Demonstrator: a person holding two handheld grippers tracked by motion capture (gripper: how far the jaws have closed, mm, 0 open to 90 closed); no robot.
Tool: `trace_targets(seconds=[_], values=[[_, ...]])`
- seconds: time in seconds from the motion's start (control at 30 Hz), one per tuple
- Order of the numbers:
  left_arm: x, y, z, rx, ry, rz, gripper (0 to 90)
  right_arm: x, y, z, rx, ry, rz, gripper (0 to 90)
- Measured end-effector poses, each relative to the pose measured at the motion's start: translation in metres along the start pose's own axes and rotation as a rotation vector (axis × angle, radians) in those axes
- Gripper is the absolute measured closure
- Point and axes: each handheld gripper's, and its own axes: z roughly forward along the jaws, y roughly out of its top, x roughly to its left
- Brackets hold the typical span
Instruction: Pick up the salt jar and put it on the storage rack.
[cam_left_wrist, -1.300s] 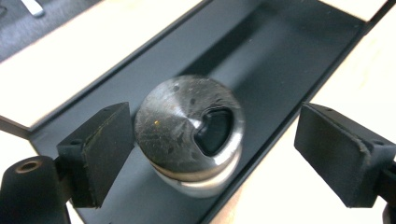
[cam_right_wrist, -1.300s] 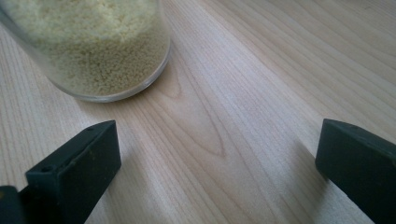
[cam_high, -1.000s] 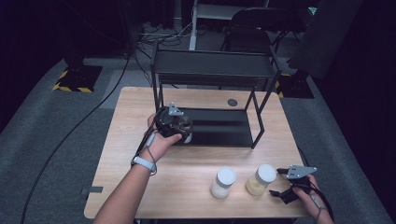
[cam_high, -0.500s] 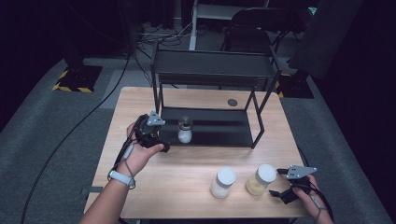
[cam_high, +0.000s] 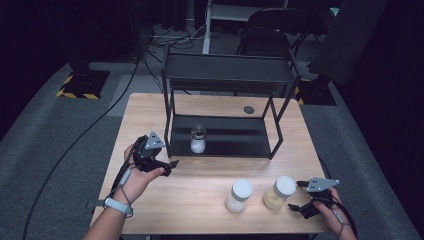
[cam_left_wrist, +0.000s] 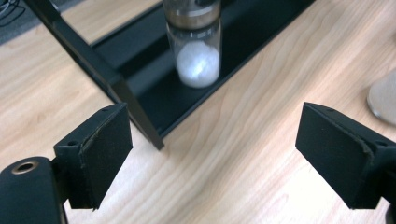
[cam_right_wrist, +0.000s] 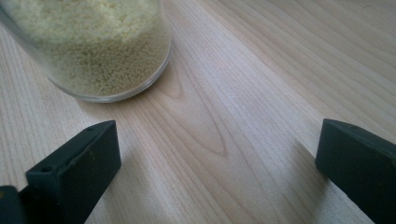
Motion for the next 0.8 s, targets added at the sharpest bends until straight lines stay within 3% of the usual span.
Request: trace_targets(seconds=[0.37, 0.8], values=[[0.001, -0.038, 0.003, 0.001, -0.020, -0.063, 10.2, 0.000, 0.000, 0.000, 0.000, 0.000, 0.000, 0.0], [-0.001, -0.078, 0.016, 0.007, -0.002, -0.064, 8.4, 0.000, 0.000, 0.000, 0.003, 0.000, 0.001, 0.0]])
